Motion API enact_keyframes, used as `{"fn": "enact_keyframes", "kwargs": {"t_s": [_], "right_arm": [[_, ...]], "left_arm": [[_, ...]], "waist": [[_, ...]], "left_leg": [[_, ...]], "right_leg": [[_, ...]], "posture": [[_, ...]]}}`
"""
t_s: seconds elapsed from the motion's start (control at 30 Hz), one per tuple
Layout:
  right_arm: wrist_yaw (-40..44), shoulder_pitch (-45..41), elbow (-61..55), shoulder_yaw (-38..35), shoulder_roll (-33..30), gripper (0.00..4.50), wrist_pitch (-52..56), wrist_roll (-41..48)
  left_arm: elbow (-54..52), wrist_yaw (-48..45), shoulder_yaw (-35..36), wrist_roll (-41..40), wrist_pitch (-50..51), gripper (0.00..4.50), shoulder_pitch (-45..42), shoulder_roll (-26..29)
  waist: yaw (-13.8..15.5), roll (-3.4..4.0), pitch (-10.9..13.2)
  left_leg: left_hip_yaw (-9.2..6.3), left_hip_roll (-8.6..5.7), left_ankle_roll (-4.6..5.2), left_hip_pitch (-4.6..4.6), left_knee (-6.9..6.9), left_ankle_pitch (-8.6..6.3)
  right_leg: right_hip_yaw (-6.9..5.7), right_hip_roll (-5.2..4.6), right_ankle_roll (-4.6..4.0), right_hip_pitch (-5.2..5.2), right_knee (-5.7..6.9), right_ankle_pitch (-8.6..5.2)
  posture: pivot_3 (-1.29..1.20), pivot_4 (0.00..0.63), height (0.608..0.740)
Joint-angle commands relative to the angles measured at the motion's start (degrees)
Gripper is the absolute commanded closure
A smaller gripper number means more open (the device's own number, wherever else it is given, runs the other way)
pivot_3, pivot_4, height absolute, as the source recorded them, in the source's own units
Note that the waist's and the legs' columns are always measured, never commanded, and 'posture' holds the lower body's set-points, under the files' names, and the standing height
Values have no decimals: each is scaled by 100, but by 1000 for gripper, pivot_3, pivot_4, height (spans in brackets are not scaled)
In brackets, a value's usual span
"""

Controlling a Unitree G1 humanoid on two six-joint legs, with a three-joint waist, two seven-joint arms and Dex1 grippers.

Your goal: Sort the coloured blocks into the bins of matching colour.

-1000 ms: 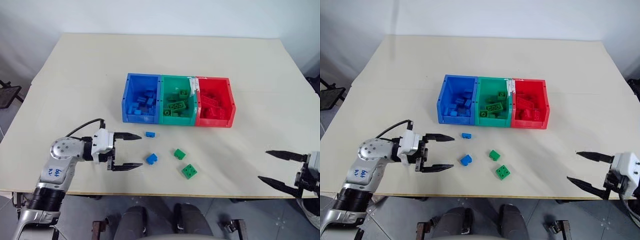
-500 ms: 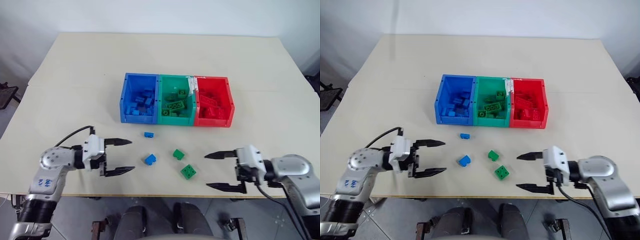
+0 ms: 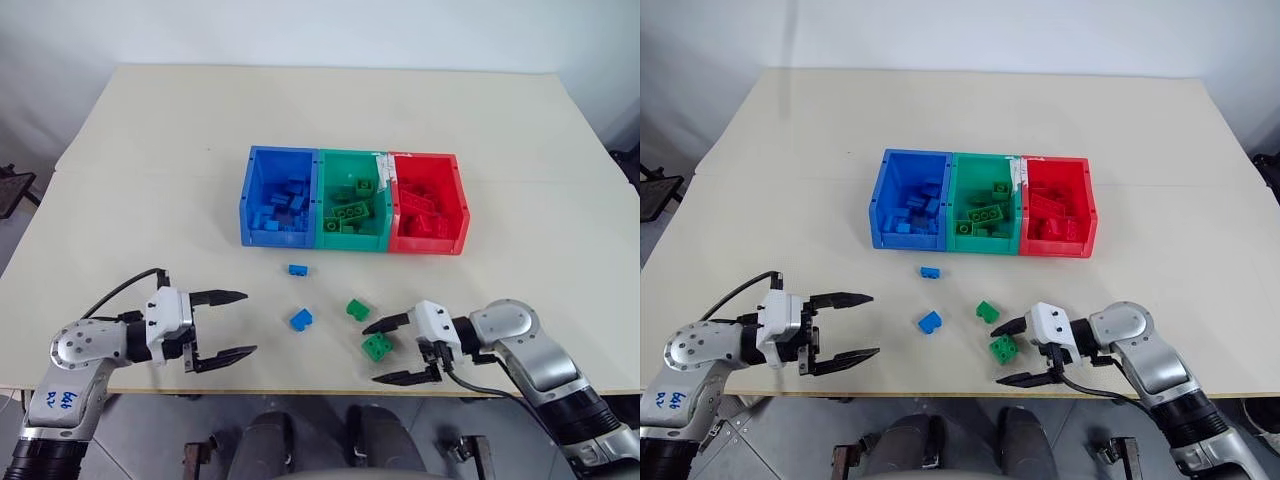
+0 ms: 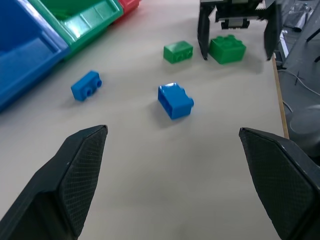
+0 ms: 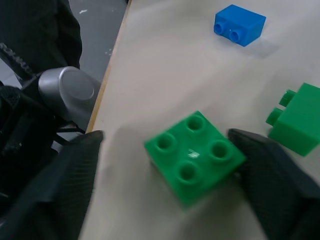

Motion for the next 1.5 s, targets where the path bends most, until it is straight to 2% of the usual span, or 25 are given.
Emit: {"fn": "enact_keyframes", "kwargs": {"t_s": [0.03, 0.17, 0.2, 0.3, 0.43, 0.63, 0.77, 0.93, 1.07, 1.17, 1.33, 1.5], "right_arm": [[221, -34, 242, -81, -107, 1591, -307, -17], [361, -114, 262, -399, -46, 2940, -444, 402], [350, -135, 176, -486, -63, 3022, -330, 513], [-52, -307, -140, -851, 67, 3022, 154, 960], [-1313, -1396, -126, -1292, 604, 3022, 1355, 1449], [-2838, -2900, 1209, -1241, 1503, 3022, 1503, 637], [-3261, -3445, 2007, -1105, 1788, 3022, 1282, 115], [-3105, -3455, 2064, -1180, 1781, 1292, 1163, 83], [-2687, -2998, 1319, -1373, 1455, 39, 1407, 432], [-2323, -2374, 619, -1617, 1047, 39, 1491, 729], [-1432, -630, -518, -2442, 117, 39, 1186, 1291], [-648, 1132, -291, -3526, -408, 39, 22, 1232]], "left_arm": [[-355, 36, 8, -155, 128, 0, -70, 66], [-466, 90, -58, -183, 239, 0, -245, -17], [-479, 141, -58, -195, 266, 0, -292, -51], [-511, 409, -4, -247, 364, 0, -408, -195], [-587, 1152, 153, -423, 725, 0, -607, -589], [-637, 1525, 150, -386, 872, 0, -725, -766], [-681, 1584, 154, -352, 855, 0, -733, -746], [-745, 1614, 179, -366, 865, 0, -715, -708], [-676, 1520, 113, -336, 820, 0, -736, -683], [-572, 1371, 8, -311, 794, 0, -849, -653], [-142, 929, -325, -91, 618, 0, -1191, -544], [342, 381, -806, 162, 259, 0, -1592, -556]], "waist": [[0, 0, 0], [6, 0, 0], [3, 0, 0], [-8, 5, 3], [-66, 14, 9], [-10, 14, 9], [-18, 14, 9], [-18, 15, 9], [-6, 15, 9], [35, 15, 9], [155, 18, 11], [158, 18, 11]], "left_leg": [[0, 0, 0, 0, 0, 0], [0, 0, 0, -1, 0, 0], [0, 0, 0, -1, 1, 0], [0, 0, -1, -1, 1, 1], [3, 3, -8, 1, 3, 6], [-4, 2, -18, -3, 2, 14], [-2, -2, -13, -16, 7, 14], [-10, -3, -6, -23, 3, 9], [-10, -3, -2, -27, 0, 6], [-16, -4, 0, -29, 1, 5], [-13, -5, 4, -31, 4, 3], [2, -4, 6, -27, 6, 4]], "right_leg": [[-1, 0, 0, 0, 0, 0], [-6, 0, 0, 1, 0, 0], [-6, 0, 0, 1, 1, 0], [-9, 0, 1, 0, 3, 0], [-10, 2, 1, -4, 13, 1], [-26, 1, -2, -19, 45, 1], [-30, -2, -1, -23, 56, 1], [-44, -2, -1, -24, 54, 2], [-48, -1, -1, -25, 48, 2], [-53, -2, -1, -22, 46, 2], [-55, 1, 3, -11, 22, 3], [-52, 7, 11, 2, 1, 8]], "posture": [[0, 150, 740], [0, 150, 740], [0, 150, 740], [0, 150, 740], [0, 150, 740], [0, 150, 740], [0, 150, 740], [0, 150, 740], [0, 150, 740], [0, 150, 740], [0, 150, 740], [0, 150, 740]]}}
